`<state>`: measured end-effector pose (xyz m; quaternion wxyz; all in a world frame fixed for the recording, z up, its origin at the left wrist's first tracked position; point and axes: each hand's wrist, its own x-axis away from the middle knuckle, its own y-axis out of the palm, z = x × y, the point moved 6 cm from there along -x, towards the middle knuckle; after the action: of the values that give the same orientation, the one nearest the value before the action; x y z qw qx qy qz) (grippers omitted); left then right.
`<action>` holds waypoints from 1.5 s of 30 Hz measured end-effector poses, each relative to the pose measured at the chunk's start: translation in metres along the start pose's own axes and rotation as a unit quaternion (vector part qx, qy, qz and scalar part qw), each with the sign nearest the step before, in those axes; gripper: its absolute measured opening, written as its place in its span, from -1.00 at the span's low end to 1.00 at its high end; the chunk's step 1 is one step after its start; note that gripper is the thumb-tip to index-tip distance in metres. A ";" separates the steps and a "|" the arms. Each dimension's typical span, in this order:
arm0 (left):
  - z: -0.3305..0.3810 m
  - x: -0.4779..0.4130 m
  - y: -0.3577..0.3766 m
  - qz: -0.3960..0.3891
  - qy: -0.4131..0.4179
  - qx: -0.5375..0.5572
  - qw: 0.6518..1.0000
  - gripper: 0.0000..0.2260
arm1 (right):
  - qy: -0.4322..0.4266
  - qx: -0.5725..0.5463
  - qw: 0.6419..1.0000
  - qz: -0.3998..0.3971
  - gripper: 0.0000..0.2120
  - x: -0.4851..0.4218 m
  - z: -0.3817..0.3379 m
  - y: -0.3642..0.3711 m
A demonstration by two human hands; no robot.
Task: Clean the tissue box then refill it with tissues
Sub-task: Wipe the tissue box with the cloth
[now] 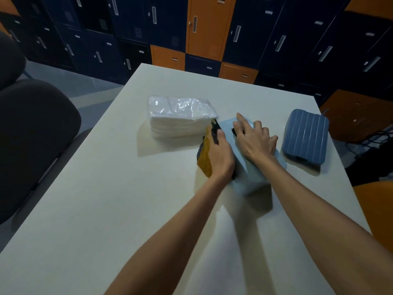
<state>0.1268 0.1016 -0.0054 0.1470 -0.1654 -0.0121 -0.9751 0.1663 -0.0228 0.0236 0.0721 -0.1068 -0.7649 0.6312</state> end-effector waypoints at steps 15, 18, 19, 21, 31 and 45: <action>-0.010 -0.026 -0.017 -0.077 -0.079 -0.036 0.993 -0.59 | 0.047 0.002 0.999 0.004 -0.53 0.002 -0.001 0.001; -0.013 -0.007 -0.012 -0.055 -0.026 0.042 0.997 -0.68 | 0.063 0.002 0.998 0.008 -0.53 0.000 -0.001 0.002; -0.022 0.003 -0.012 -0.045 -0.010 0.053 0.997 -0.72 | 0.067 0.002 0.998 0.010 -0.53 -0.001 -0.001 0.002; -0.044 0.026 -0.016 -0.054 0.015 0.054 0.997 -0.77 | 0.066 0.003 0.998 0.011 -0.53 -0.001 -0.001 0.002; -0.038 -0.019 -0.007 -0.043 -0.068 0.023 0.997 -0.75 | 0.078 0.000 0.997 0.010 -0.52 0.001 0.002 0.002; -0.044 0.021 0.011 -0.065 -0.109 0.101 0.987 -0.50 | 0.098 -0.004 0.995 0.013 -0.53 0.004 0.002 0.000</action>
<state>0.0970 0.0818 -0.0408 0.0967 -0.2534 -0.1372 -0.9527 0.1625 -0.0236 0.0235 0.1386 -0.1784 -0.7549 0.6157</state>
